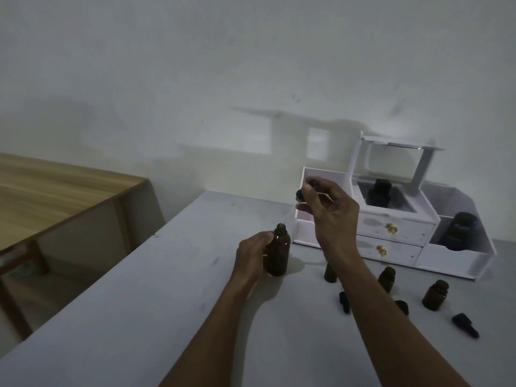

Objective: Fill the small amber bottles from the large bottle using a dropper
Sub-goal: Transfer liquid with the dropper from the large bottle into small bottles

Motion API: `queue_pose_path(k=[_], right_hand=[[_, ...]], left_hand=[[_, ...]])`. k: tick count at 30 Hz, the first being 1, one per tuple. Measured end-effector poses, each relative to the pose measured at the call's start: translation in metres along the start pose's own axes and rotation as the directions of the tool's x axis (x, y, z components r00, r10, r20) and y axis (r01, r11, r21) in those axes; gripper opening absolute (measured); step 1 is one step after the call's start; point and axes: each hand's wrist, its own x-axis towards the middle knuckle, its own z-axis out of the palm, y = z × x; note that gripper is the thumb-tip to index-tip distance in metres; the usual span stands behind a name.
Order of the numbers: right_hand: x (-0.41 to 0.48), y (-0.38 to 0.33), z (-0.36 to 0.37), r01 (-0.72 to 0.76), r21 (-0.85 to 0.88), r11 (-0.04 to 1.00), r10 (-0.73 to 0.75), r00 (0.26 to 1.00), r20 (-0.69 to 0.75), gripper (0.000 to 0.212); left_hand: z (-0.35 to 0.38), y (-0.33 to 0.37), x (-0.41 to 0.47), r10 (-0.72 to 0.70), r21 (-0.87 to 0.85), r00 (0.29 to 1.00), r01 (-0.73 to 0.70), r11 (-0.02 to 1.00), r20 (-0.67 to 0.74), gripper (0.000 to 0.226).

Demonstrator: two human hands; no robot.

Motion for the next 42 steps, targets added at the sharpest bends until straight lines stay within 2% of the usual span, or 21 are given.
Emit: queue_pose_path(k=[4,8,17,22,27,42], right_hand=[[0.000,-0.001,0.005,-0.015,-0.012,1.000,0.015,1.000,0.015,0.015],[-0.001,0.000,0.006,-0.020,-0.040,0.999,0.021,0.999,0.027,0.014],[-0.004,0.013,0.006,-0.035,-0.228,0.973,0.062,0.991,0.115,0.022],[-0.007,0.018,0.005,-0.067,-0.313,0.948,0.117,0.982,0.146,0.018],[-0.012,0.025,0.007,-0.086,-0.395,0.915,0.160,0.974,0.159,0.014],[-0.017,0.029,0.016,-0.057,-0.423,0.904,0.101,0.991,0.083,0.003]], left_hand=[[-0.018,0.000,0.003,-0.035,-0.030,0.991,0.039,0.999,0.132,0.025],[-0.025,-0.003,0.005,-0.028,0.010,0.981,0.027,1.000,0.191,0.035],[-0.024,-0.001,0.002,0.004,0.091,0.986,-0.019,0.996,0.166,0.039],[-0.024,0.002,-0.001,0.030,0.083,0.983,-0.046,0.995,0.183,0.043],[-0.024,0.002,-0.003,0.055,0.075,0.979,-0.071,0.995,0.197,0.037],[-0.024,-0.001,-0.002,0.049,0.115,0.979,-0.073,0.991,0.197,0.033]])
